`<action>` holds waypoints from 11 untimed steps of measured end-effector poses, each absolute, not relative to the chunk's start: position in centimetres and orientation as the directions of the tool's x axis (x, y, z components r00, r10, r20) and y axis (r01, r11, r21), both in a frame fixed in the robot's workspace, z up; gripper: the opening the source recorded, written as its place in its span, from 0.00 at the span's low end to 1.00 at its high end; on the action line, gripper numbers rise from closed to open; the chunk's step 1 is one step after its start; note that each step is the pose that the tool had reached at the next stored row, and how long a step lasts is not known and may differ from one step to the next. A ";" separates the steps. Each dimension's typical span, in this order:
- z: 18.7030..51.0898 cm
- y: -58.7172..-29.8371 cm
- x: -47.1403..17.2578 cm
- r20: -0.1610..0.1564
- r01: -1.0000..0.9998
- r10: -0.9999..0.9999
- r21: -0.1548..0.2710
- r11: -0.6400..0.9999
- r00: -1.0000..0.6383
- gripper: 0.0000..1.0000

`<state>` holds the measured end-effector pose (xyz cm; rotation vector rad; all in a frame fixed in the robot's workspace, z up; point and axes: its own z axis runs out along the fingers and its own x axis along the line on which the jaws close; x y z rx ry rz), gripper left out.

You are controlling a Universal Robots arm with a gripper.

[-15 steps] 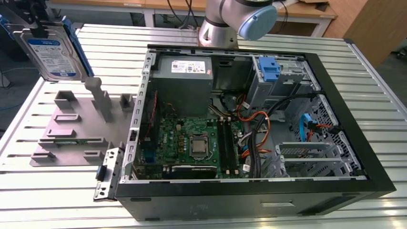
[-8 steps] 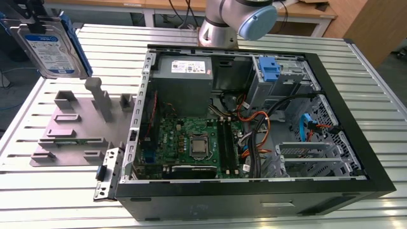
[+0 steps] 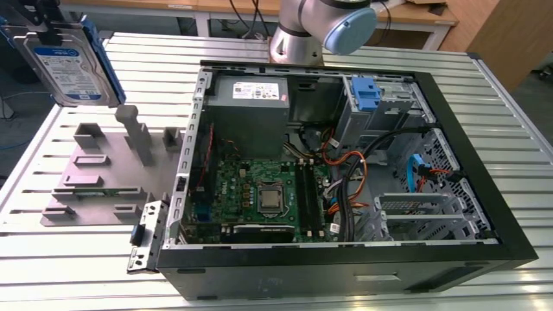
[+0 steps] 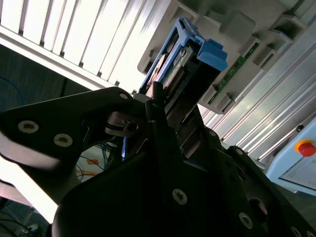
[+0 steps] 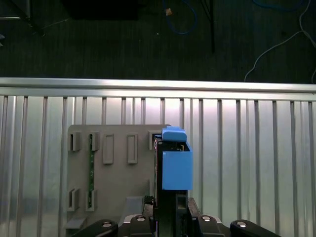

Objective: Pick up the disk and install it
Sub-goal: 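Pick up the disk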

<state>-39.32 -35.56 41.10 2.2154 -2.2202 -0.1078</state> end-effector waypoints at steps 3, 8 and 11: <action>41.3 -35.6 -39.3 -0.046 -0.999 -0.999 0.051 0.001 -0.003 0.35; 42.4 -35.6 -39.3 -0.046 -0.999 -0.999 0.051 0.001 -0.003 0.35; 42.7 -35.6 -39.3 -0.046 -0.999 -0.999 0.051 0.001 -0.003 0.35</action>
